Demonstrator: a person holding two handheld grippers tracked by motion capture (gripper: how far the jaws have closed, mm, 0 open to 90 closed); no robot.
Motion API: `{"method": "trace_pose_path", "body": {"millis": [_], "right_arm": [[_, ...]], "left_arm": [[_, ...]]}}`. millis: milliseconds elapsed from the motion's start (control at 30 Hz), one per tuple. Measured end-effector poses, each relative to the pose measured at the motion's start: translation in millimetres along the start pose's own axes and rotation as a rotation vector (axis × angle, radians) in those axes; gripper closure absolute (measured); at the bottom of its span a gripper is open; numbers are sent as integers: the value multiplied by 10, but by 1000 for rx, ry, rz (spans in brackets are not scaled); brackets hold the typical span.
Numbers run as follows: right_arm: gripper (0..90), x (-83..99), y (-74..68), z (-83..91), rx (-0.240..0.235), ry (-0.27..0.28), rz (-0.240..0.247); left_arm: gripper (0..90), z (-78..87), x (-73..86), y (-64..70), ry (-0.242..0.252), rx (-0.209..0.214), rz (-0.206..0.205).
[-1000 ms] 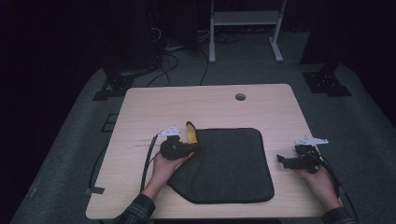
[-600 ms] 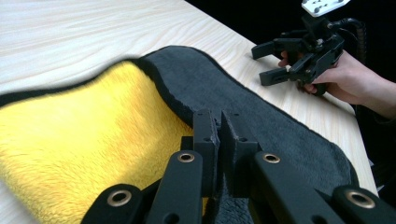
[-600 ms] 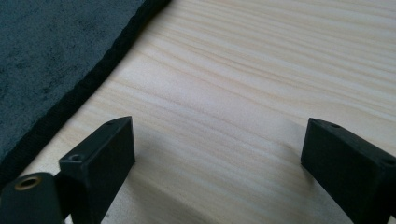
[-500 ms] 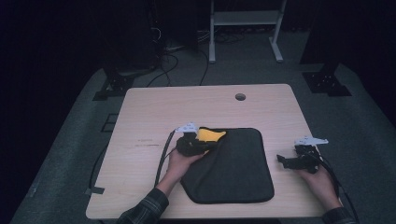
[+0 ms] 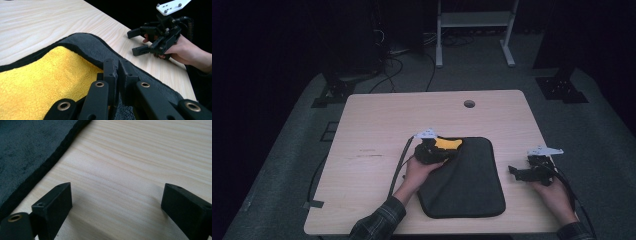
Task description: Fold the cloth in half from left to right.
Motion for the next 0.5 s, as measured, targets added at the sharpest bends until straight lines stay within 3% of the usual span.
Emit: {"method": "trace_pose_path", "body": {"millis": [500], "right_arm": [[89, 0, 0, 0, 0, 0, 0]], "left_arm": [[846, -383, -212, 74, 17, 22, 3]]}}
Point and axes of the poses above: each handheld gripper's, and its own axes: z roughly backward along the jaws, x roughly out of its underside, y roughly to its right, the point moved 3 cm from there along -z, roughly forward along the jaws, and after that the axes turned 9 degrees about -y, right-handed, at the moved point
